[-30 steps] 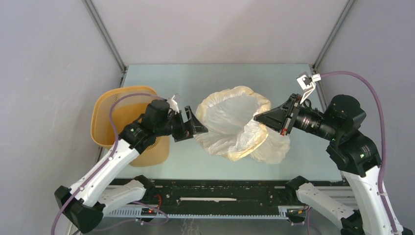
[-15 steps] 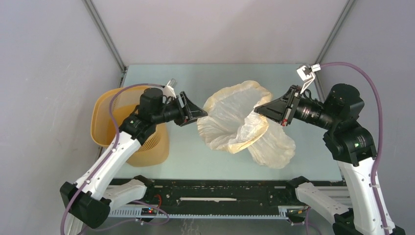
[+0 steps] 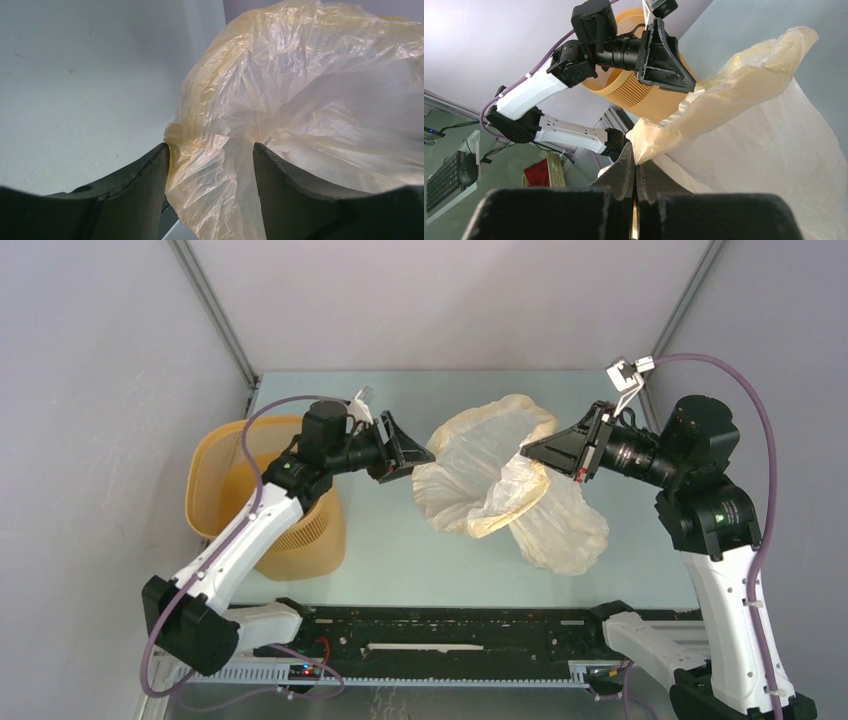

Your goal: Put the trash bags into the trash bin

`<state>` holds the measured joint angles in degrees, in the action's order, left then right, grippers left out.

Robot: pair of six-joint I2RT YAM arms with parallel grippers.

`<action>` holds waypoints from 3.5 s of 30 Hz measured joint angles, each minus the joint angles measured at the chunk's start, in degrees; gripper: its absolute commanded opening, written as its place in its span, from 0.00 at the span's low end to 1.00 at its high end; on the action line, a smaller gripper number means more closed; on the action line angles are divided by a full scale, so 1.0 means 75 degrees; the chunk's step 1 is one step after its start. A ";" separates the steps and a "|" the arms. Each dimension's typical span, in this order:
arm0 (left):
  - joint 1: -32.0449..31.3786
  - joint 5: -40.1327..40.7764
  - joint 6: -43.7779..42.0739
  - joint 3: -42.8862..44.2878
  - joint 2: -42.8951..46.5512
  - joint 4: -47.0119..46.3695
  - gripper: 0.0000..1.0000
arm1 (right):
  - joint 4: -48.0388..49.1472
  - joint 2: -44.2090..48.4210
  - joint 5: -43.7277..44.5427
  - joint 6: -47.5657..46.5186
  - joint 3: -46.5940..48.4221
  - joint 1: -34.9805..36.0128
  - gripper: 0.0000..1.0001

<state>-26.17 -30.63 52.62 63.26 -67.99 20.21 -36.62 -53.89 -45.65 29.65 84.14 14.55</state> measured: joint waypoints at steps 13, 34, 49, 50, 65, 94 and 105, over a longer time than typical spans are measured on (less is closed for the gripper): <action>0.0009 -0.0256 0.0076 0.1110 -0.1524 -0.0396 0.62 | 0.0586 -0.0388 -0.0408 0.0064 0.0006 -0.0667 0.00; 0.0950 -0.0653 -0.0076 0.1396 -0.1880 -0.0268 0.79 | 0.1950 -0.1874 -0.1000 0.0463 0.0968 -0.0731 0.00; 0.1454 -0.0848 0.0093 0.2413 -0.1883 -0.0539 0.48 | 0.2398 -0.2442 -0.1361 0.0635 0.1250 -0.0743 0.00; 0.1486 -0.0720 -0.0047 0.2600 -0.1883 -0.0350 0.48 | 0.2378 -0.2442 -0.1364 0.0632 0.1250 -0.0746 0.00; 0.1381 0.1250 -0.1542 0.3098 -0.1786 0.1102 0.00 | 0.1023 -0.2159 0.0105 0.0408 0.0627 -0.0828 0.00; -0.0650 0.5403 -0.3416 0.2218 -0.0708 -0.0597 0.00 | 0.2425 -0.0831 0.4062 -0.0341 -0.1891 0.0493 0.00; -0.0641 0.3774 -0.3273 0.4546 -0.3220 0.2180 0.00 | -0.0720 -0.3978 0.3620 -0.0688 -0.0947 0.0079 0.00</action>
<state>-30.98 -2.33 28.08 97.36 -92.14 36.56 -42.02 -83.72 -18.50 24.49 77.03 15.14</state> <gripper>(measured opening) 0.008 0.007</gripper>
